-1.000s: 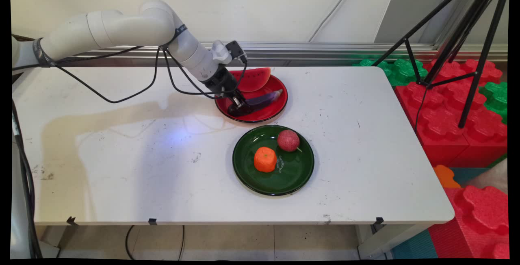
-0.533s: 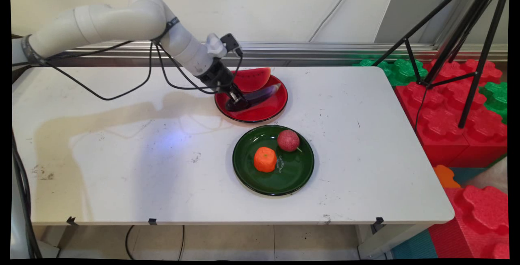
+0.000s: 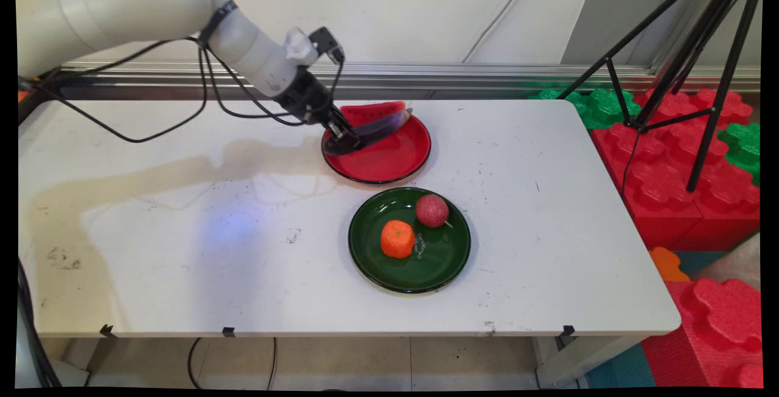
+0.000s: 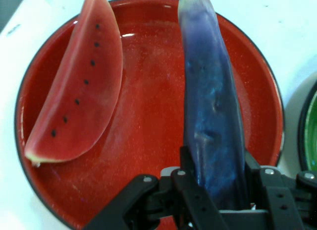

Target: Place the picked object on the table

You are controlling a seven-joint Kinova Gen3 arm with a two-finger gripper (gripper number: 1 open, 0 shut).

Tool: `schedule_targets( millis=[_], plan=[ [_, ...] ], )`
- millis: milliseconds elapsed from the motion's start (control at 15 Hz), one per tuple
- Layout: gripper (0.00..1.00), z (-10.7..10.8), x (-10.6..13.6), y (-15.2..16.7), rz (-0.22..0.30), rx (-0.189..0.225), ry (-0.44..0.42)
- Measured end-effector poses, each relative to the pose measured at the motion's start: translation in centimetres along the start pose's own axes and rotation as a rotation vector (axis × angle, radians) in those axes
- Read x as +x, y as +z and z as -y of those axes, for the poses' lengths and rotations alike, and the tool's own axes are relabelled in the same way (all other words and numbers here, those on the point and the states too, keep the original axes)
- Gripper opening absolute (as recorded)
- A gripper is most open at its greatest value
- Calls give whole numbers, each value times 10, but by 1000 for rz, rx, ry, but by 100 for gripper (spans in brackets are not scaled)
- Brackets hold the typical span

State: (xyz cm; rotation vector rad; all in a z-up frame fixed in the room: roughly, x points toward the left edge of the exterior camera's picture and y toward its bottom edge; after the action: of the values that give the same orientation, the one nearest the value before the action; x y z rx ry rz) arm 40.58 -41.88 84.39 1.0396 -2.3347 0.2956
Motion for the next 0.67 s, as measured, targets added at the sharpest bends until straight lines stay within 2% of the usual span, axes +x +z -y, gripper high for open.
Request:
schedule_targets(
  millis=[333,667],
  plan=[
    [0,-4,-8,-39,-9,-4,-27],
    [0,-7,-22,-68,6,-7,-33]
  ],
)
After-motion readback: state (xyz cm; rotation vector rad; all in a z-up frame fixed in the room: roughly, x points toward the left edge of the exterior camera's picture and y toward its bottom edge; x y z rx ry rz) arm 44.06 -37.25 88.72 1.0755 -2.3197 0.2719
